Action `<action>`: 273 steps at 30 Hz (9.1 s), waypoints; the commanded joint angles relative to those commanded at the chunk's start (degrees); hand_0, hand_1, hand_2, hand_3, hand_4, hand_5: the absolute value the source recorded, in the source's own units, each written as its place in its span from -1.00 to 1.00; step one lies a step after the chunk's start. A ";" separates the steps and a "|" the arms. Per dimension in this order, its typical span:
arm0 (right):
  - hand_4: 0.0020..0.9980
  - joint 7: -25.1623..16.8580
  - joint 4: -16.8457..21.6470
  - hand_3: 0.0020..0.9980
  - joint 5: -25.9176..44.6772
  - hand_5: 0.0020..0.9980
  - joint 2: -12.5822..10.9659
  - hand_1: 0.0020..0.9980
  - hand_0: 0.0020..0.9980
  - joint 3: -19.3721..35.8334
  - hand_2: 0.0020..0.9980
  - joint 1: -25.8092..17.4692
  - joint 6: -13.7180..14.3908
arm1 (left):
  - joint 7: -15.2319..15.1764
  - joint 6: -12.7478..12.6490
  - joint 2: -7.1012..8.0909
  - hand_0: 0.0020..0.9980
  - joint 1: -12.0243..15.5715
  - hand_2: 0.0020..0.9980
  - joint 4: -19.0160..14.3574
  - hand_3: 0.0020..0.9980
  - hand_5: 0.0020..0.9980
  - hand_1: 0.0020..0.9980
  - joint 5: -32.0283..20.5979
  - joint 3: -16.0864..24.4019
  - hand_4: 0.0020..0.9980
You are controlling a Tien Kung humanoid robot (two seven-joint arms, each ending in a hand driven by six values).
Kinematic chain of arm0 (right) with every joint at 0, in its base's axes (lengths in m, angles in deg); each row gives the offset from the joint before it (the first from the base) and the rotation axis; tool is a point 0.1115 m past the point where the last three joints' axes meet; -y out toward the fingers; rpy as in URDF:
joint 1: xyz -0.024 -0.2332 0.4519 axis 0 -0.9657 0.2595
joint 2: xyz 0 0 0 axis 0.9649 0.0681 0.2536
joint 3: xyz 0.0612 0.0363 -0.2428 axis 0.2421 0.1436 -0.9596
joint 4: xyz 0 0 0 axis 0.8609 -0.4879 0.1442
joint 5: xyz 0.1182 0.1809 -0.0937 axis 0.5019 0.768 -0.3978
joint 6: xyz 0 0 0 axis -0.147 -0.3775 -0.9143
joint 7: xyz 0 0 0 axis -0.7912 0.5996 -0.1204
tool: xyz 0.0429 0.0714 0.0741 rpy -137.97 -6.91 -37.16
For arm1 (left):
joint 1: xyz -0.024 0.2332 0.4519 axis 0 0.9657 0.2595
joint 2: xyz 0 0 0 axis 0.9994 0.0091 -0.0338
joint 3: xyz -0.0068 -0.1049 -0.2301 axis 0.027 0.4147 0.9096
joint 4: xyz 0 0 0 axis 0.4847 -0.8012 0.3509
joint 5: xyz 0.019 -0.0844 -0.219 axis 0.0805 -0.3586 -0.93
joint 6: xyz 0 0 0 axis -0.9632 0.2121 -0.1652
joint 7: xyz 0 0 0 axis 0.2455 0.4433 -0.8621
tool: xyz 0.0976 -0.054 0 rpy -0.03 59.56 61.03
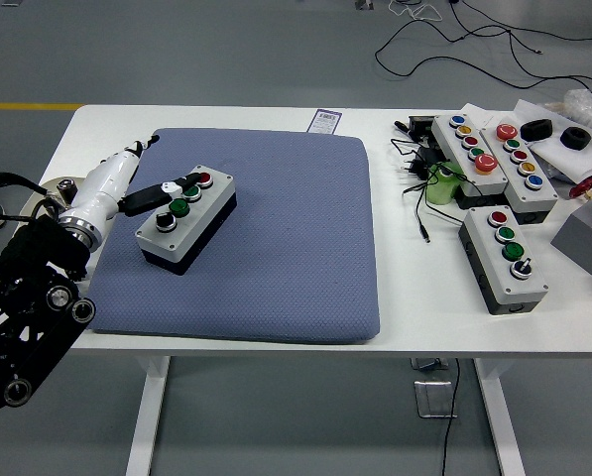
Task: Pick up the button,place it on the desk,press the button,press the button
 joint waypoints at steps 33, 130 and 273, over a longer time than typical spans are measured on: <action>-0.38 0.00 0.00 0.25 -1.09 -0.66 -0.12 0.32 0.35 0.77 0.35 -0.37 -0.06 | 14.46 2.72 -7.17 0.82 -3.99 1.00 7.79 1.00 0.41 1.00 12.75 -6.08 1.00; -0.38 0.40 0.00 0.25 -0.74 -0.66 -0.04 0.32 0.35 0.36 0.35 0.10 -0.06 | -35.00 -10.88 6.24 -0.98 -15.08 -1.00 16.67 -0.54 -1.00 -1.00 16.37 -26.19 0.41; -0.38 0.50 0.00 0.25 -6.36 -0.66 -0.04 0.32 0.35 2.83 0.35 -0.21 -0.98 | -2.26 15.75 11.68 -1.00 3.69 -1.00 -14.49 0.32 0.34 -1.00 -0.83 -10.58 0.36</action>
